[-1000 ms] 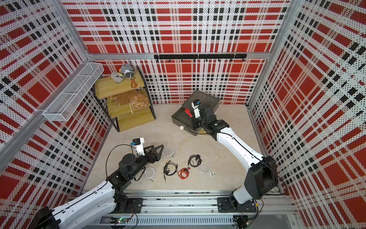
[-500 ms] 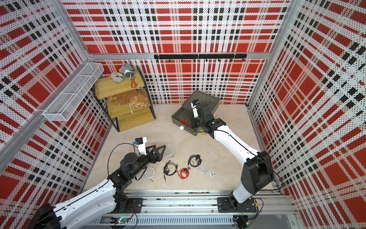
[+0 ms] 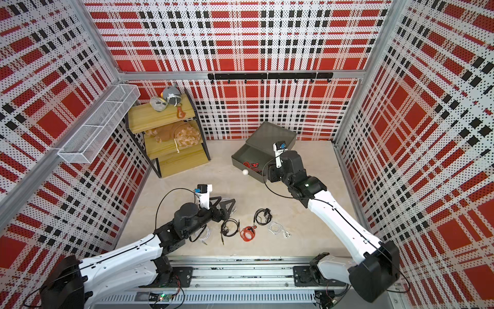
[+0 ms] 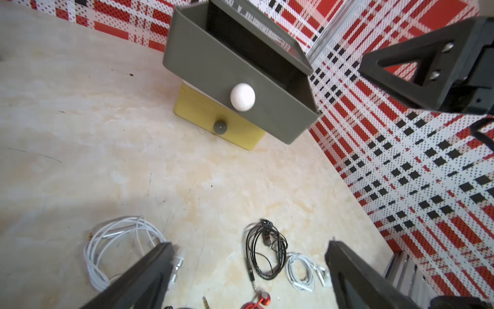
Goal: Place the wired earphones into the drawer by color
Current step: Place the wired earphones in the drawer, then pick up the wired earphones from the center of the board.
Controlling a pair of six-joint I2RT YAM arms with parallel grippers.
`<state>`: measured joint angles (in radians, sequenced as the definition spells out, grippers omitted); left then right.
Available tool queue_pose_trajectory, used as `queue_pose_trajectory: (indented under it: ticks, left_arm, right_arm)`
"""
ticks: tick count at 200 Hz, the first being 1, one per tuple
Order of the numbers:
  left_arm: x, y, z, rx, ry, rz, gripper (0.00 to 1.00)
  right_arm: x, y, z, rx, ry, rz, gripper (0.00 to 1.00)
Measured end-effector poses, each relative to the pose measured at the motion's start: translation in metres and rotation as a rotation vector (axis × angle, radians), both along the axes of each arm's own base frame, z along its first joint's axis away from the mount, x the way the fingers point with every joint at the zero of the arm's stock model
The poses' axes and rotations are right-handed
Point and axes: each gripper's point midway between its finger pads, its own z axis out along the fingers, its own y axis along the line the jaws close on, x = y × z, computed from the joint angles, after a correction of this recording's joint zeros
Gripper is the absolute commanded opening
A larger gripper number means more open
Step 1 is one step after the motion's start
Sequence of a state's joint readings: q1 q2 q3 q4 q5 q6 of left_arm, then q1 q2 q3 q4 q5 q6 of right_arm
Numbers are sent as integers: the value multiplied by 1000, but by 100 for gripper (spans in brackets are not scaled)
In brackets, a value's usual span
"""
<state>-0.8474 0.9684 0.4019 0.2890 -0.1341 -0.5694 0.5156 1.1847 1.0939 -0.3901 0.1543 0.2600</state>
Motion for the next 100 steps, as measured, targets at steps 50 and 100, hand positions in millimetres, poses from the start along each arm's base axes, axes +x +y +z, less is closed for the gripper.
queue_pose_trajectory:
  ticks: [50,100]
  left_arm:
    - [-12,-21,-13,83,59,-31,91]
    - [-23,-37,-29,155,141,-33,83]
  right_arm:
    - [-33,-39,-29,-24,-26,-103,66]
    - [-50,-64,-79,-78,-23,-166,67]
